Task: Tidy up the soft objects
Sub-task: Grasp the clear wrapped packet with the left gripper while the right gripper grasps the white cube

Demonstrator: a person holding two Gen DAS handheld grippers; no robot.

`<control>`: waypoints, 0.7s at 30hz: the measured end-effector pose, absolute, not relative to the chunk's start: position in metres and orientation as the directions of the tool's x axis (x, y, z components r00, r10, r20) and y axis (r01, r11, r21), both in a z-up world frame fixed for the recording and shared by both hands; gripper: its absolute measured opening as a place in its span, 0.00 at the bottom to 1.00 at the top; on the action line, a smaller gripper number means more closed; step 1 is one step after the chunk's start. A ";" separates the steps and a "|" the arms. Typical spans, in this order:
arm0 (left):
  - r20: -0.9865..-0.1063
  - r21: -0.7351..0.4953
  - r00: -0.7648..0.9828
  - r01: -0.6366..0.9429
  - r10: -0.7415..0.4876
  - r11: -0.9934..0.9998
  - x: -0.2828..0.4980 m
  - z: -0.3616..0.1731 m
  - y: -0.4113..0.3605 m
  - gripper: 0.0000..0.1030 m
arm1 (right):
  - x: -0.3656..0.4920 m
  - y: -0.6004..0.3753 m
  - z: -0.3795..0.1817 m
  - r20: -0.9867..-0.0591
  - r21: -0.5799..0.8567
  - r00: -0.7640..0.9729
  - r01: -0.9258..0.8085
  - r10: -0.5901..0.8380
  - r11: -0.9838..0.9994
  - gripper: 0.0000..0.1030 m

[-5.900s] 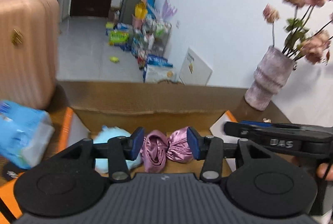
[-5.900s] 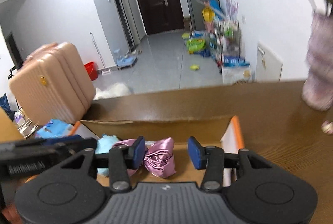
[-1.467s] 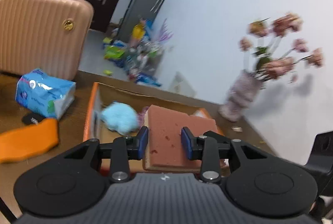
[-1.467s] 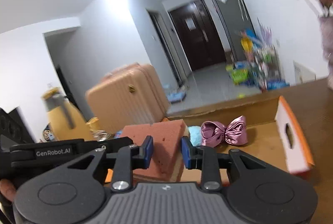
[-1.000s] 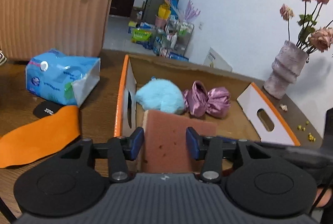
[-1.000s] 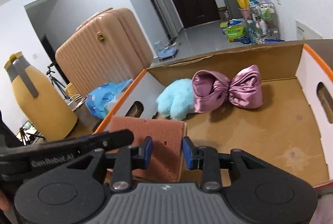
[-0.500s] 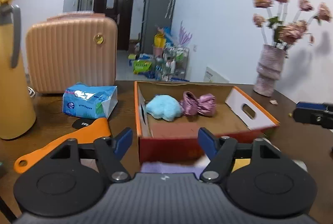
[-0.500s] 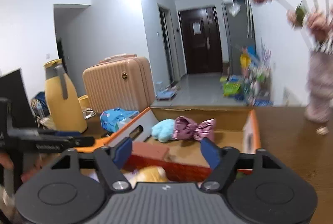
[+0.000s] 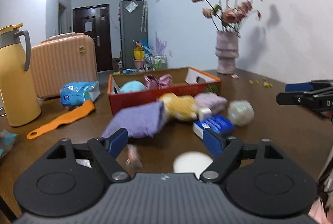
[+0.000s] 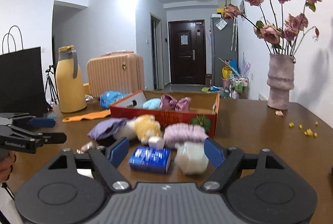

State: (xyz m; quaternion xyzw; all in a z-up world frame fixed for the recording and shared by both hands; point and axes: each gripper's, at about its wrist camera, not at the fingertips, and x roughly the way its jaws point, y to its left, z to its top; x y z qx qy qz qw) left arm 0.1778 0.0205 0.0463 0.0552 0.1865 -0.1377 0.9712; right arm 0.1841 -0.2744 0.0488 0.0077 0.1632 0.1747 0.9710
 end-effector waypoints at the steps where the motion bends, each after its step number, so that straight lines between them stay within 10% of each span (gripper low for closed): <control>1: -0.381 0.062 0.890 0.293 -0.249 0.954 0.176 0.043 0.019 0.79 | 0.183 -0.273 0.044 -0.322 0.076 0.883 -0.335 0.341 0.939 0.77; 6: -0.413 0.043 0.884 0.261 -0.221 0.964 0.200 0.034 0.028 0.77 | 0.185 -0.272 0.026 -0.354 0.111 0.873 -0.317 0.335 0.942 0.76; 21: -0.597 -0.095 0.767 0.224 -0.236 0.970 0.306 -0.012 0.058 0.21 | 0.317 -0.203 0.007 -0.447 0.090 0.821 -0.355 0.356 0.931 0.54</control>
